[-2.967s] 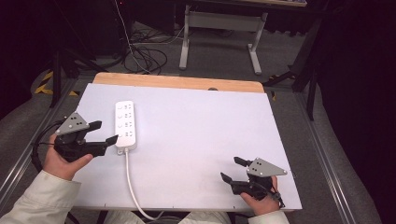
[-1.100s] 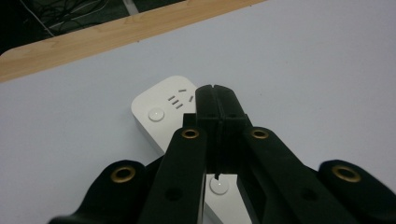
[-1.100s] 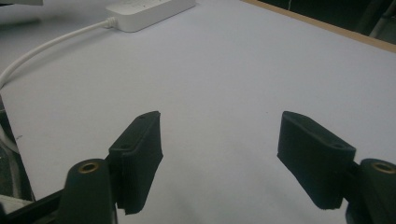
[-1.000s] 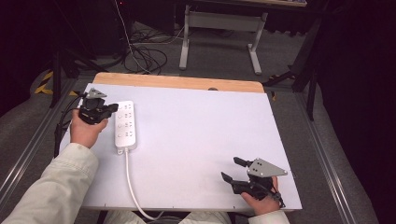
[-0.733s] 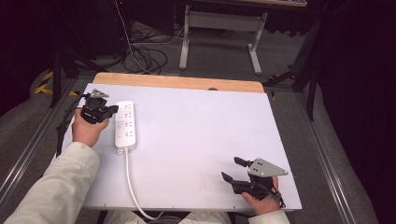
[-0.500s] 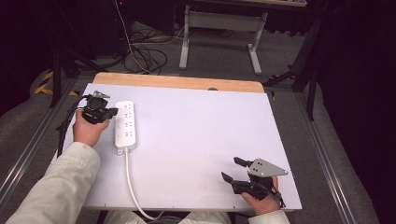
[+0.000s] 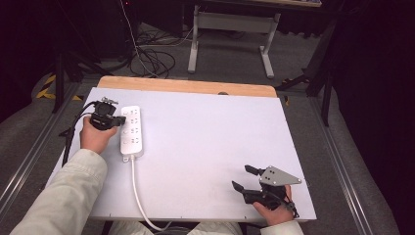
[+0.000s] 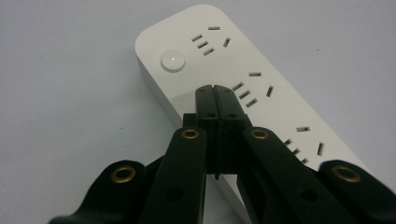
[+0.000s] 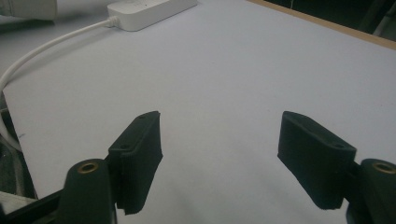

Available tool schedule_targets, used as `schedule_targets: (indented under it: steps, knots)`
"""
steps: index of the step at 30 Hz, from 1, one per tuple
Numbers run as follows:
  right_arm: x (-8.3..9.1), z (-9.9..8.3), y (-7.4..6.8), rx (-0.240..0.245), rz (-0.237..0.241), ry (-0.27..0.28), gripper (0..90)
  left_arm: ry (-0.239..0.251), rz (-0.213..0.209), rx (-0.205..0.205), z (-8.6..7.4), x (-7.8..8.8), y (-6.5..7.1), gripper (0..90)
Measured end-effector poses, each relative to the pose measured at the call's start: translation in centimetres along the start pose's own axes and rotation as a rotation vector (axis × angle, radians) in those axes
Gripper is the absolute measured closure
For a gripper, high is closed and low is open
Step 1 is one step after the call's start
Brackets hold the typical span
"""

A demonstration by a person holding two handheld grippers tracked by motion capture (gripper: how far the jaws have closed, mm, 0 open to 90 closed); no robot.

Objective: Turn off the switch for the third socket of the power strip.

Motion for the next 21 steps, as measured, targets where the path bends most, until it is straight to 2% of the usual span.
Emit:
schedule_targets:
  steps: [4,9,21]
  knots:
    - [-0.02,-0.01,0.00,0.000,0.001,-0.001,30.2,0.009,0.004,-0.014,0.14,-0.16,0.23,90.0]
    - [0.00,-0.02,-0.02,0.001,0.004,-0.001,30.3,0.018,0.010,-0.005,0.15,-0.28,0.23,90.0]
    - [0.06,-0.02,-0.07,0.007,0.005,-0.004,30.2,0.009,0.025,-0.022,0.05,-0.51,0.41,90.0]
Point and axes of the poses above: each handheld gripper's, and its own axes: x roughly backward along the jaws, z roughly out of its top, y roughly to its right, the point moved 4 cm from there along -x, roughly forward along the jaws, and after that the axes turned 15 degrees about -x, right-handed, at the moved point
